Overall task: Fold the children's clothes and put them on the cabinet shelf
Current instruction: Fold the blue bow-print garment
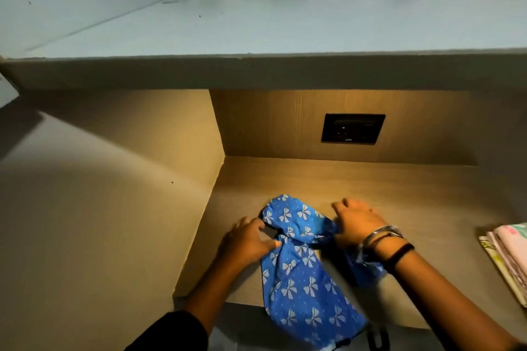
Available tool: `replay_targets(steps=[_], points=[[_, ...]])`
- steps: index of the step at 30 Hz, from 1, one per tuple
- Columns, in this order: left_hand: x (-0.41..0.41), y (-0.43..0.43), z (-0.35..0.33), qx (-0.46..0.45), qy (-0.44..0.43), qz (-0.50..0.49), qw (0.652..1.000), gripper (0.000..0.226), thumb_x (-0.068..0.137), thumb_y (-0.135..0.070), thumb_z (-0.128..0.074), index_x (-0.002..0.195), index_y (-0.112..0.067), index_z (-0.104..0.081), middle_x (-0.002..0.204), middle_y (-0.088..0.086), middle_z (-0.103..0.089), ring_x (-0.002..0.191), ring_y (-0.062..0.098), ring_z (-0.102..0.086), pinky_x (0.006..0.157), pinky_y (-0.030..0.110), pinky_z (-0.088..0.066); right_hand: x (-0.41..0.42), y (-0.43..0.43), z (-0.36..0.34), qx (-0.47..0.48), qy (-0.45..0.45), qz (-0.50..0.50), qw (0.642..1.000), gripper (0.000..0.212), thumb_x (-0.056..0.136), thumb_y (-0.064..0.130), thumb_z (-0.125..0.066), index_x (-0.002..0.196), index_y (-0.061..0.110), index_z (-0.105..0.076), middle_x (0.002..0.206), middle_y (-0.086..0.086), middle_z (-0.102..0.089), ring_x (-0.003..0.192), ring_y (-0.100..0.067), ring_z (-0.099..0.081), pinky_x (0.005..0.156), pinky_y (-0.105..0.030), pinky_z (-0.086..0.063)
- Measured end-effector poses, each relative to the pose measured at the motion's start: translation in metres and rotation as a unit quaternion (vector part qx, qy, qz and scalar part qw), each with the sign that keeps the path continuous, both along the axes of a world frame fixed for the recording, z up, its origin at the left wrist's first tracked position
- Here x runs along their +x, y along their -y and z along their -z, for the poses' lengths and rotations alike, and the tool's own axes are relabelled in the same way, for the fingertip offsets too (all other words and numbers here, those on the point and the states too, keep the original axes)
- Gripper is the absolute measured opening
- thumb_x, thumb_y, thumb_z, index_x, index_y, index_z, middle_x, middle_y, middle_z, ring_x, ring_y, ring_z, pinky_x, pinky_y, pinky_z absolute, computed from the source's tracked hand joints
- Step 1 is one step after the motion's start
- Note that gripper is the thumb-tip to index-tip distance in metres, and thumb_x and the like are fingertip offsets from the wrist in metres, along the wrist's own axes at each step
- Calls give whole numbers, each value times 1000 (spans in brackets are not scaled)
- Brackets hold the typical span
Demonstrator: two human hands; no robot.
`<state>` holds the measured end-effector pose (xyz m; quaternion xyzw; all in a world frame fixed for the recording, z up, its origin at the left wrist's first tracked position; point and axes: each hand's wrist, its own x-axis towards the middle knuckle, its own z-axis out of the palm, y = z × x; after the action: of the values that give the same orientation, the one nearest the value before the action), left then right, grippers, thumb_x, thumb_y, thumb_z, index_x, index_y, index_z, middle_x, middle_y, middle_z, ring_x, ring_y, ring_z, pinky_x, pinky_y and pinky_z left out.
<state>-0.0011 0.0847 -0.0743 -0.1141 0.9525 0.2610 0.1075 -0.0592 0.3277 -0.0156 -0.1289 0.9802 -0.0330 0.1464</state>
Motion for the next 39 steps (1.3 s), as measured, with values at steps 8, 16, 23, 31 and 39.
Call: replay_targets(steps=[8,16,23,31,39], points=[[14,-16,2,303,3,-35,952,21,92,-23,-61,73,-26,-52,80,1,-58,77,19,-58,78,40,-48,-17,66,36,-353,80,122,924,17,89,16,-63,73,16,-56,81,-8,-60,78,-21,-55,65,-27,-41],[25,-46,-54,334,-290,-41,896,15,87,-5,-56,76,-14,-50,119,1,-63,109,9,-59,90,18,-48,-20,-34,14,-757,232,229,567,20,86,6,-51,101,7,-63,87,-12,-70,74,-21,-68,68,-31,-56],[48,-65,-7,28,-62,186,980,6,71,-30,-54,77,-28,-54,104,-15,-58,111,12,-48,107,42,-34,8,-107,63,-430,118,337,829,25,76,-12,-51,61,5,-62,65,-16,-57,68,-29,-52,65,-42,-46],[4,-77,8,177,-88,-64,978,31,76,-64,-52,84,-34,-49,81,-11,-58,73,10,-59,73,39,-56,6,-60,27,-114,-79,72,988,73,70,72,-52,125,24,-50,121,-2,-53,115,-24,-48,93,-44,-48],[-55,-123,-3,75,29,-105,991,29,83,-31,-70,104,-14,-60,99,6,-67,85,26,-65,74,39,-57,8,-37,39,-38,-131,74,988,20,86,24,-49,100,17,-62,105,-8,-65,91,-30,-63,69,-35,-49]])
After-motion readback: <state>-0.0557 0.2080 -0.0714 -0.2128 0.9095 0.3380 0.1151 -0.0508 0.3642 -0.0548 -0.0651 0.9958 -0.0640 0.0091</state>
